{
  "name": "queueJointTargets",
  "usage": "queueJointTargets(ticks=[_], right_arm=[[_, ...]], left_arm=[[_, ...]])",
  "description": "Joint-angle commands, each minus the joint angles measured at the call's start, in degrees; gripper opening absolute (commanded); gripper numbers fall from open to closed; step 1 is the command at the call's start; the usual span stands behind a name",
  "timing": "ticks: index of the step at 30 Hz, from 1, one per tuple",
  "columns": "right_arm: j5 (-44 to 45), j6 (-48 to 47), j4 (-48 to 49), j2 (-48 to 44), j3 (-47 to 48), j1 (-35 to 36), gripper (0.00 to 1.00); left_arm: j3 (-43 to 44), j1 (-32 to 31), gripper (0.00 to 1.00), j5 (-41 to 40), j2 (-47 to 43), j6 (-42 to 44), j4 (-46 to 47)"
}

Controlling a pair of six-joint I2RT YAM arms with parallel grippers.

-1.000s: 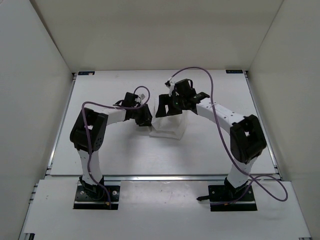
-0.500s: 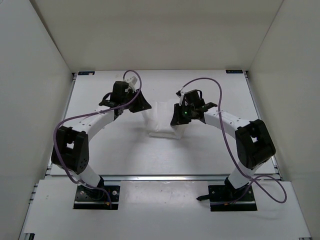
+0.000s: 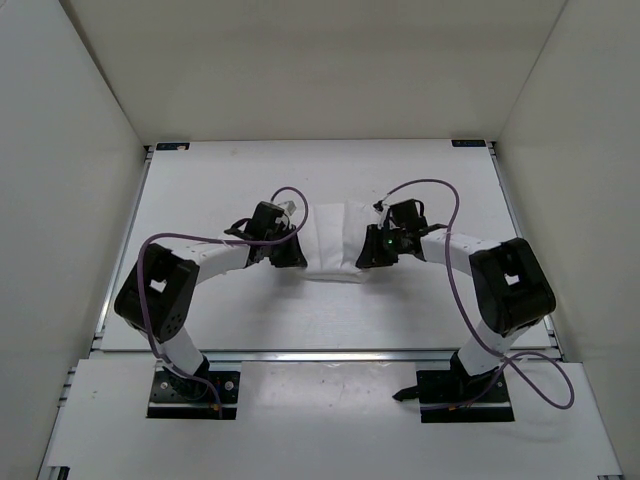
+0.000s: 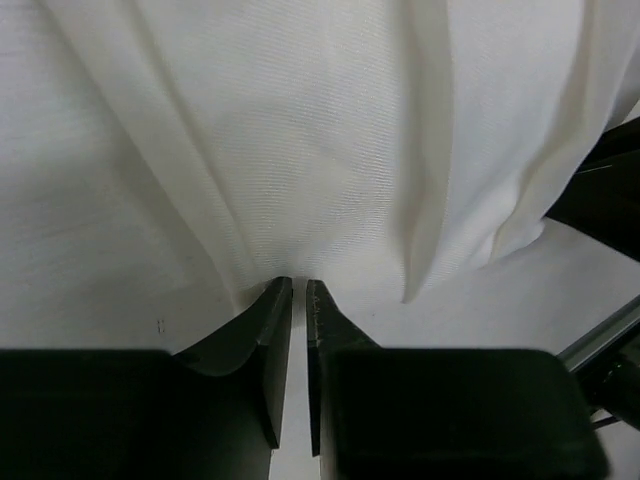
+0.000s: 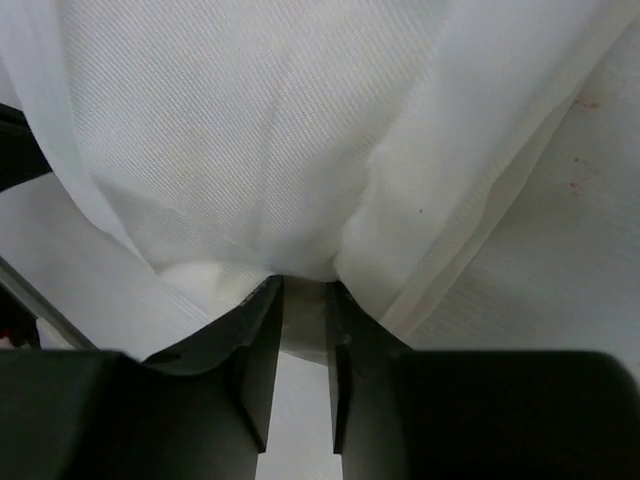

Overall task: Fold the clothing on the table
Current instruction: Fold the skirt

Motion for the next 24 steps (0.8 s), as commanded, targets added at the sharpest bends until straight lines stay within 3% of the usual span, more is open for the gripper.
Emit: queueJointTargets(ticks=[1,4,6,9,13,17,21,24], right_arm=[[-3.0,-0.4,2.8,-2.1,0.3,-1.6,0.24],[-3.9,-0.1,0.2,-5.4,3.8,-2.5,0.58],[-4.1,-1.5,-2.6,-7.6,8.2,-3.0,0.69],[0.0,-3.7,-7.6,-10.2,14.6,-2.8,0.79],[4.9,-5.4,-15.7,-13.0,19.4,-2.5,0.81],[7.5,-6.1,-17.9,-15.9,16.9,-4.1,0.83],[12.7,-6.6,-20.6,-19.2,11.2,-6.4,0.92],[8.9,-7.2,-20.4,-22.9,5.9,-9.6,0.96]], left_arm=[[0.7,-0.3,0.24,-2.0,-0.5,2.9,-1.6],[4.2,0.0,0.40,-2.2,-1.5,4.2,-4.4],[6.7,0.4,0.53,-2.5,-2.4,5.5,-6.5],[10.7,1.5,0.70,-1.8,-5.2,6.3,-9.6],[15.2,1.9,0.99,-6.6,-10.6,10.0,-15.8],[18.0,1.2,0.99,-15.0,-13.6,14.0,-23.5],[13.7,2.6,0.99,-16.2,-17.3,15.6,-27.6],[9.4,3.7,0.99,-16.9,-22.1,15.9,-31.8]])
